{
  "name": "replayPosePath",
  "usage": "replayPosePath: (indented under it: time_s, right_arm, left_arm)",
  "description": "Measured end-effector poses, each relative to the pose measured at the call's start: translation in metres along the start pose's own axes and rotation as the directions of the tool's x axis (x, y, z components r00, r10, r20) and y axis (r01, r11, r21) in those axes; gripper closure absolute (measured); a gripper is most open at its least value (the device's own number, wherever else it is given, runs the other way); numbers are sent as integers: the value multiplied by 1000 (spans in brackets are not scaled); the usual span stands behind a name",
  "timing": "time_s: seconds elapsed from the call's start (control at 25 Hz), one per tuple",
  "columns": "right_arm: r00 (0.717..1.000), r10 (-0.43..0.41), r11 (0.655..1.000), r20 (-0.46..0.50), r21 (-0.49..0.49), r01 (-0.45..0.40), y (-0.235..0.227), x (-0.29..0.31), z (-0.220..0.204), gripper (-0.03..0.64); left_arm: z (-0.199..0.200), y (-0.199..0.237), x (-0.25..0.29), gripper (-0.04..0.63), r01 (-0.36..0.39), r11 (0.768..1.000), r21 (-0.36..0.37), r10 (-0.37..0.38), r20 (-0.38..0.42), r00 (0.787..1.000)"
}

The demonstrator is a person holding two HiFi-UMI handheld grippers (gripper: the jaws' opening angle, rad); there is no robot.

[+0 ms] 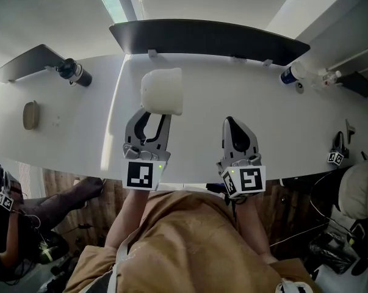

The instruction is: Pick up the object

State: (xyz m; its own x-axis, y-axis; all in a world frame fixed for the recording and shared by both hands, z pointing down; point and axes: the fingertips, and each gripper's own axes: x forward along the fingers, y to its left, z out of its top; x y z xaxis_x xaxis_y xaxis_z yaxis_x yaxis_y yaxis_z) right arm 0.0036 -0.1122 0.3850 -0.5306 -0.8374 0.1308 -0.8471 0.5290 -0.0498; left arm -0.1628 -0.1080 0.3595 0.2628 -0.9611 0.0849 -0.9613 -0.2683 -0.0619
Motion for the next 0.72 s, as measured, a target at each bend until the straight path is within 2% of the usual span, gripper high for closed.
replayPosePath:
  time_s: [0.2,0.72]
  right_arm:
    - [1000,-8,1000,2,-8,8,-2,0,0,609]
    - [1000,-30,1000,-7,7,30,0,-19,-4,609]
  left_arm:
    - [3,-1,0,474,3,1000,5,-4,26,1000]
    - [2,-14,-10,474,38,999,14,-38,14,999]
